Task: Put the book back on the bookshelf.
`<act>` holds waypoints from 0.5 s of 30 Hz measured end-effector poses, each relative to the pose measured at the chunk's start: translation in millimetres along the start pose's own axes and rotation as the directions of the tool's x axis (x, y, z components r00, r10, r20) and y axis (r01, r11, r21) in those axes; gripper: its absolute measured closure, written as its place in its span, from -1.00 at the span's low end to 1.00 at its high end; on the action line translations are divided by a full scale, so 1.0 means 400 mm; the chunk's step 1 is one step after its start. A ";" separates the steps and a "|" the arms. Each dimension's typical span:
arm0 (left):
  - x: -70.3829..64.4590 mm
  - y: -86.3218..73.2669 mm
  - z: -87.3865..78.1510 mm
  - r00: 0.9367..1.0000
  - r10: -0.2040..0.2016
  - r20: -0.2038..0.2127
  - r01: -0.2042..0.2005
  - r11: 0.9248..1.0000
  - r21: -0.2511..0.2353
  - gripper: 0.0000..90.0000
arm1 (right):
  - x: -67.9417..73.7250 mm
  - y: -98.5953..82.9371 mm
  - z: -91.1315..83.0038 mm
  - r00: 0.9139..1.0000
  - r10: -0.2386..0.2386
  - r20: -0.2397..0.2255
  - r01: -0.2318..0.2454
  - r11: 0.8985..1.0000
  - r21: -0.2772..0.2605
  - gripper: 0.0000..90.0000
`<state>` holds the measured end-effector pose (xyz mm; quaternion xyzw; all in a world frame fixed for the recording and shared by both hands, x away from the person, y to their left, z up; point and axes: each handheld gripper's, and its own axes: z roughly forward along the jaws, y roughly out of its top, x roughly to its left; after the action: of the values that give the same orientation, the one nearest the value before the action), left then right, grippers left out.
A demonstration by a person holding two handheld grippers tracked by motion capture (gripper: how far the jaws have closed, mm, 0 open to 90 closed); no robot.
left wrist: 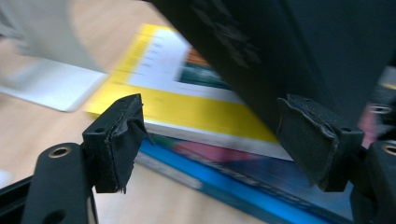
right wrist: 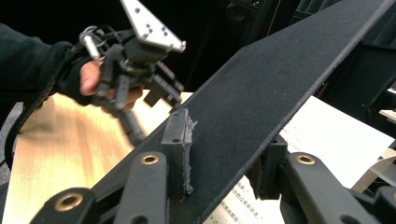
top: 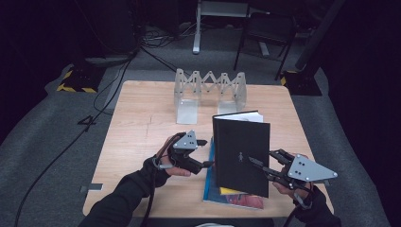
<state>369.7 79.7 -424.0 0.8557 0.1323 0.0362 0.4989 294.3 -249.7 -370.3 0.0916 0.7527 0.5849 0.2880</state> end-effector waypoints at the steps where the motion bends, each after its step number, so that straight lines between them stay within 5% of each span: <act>1: 0.001 -0.003 0.004 1.000 -0.020 0.014 0.020 1.000 -0.010 -0.52 | 0.000 -0.001 -0.001 1.000 0.001 0.005 -0.001 1.000 -0.002 0.41; 4: -0.001 -0.003 0.014 0.997 -0.047 0.056 0.048 0.999 -0.022 -0.52 | -0.001 -0.004 -0.004 1.000 0.007 0.013 -0.007 1.000 -0.003 0.41; 15: -0.042 0.023 0.089 0.988 0.003 0.155 -0.004 1.000 0.009 -0.64 | 0.002 -0.005 -0.005 1.000 0.003 0.016 -0.003 1.000 -0.005 0.41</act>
<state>362.2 41.1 -432.8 0.8585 0.0918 -0.0303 0.5035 292.7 -251.6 -372.1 0.0967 0.7486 0.5866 0.2933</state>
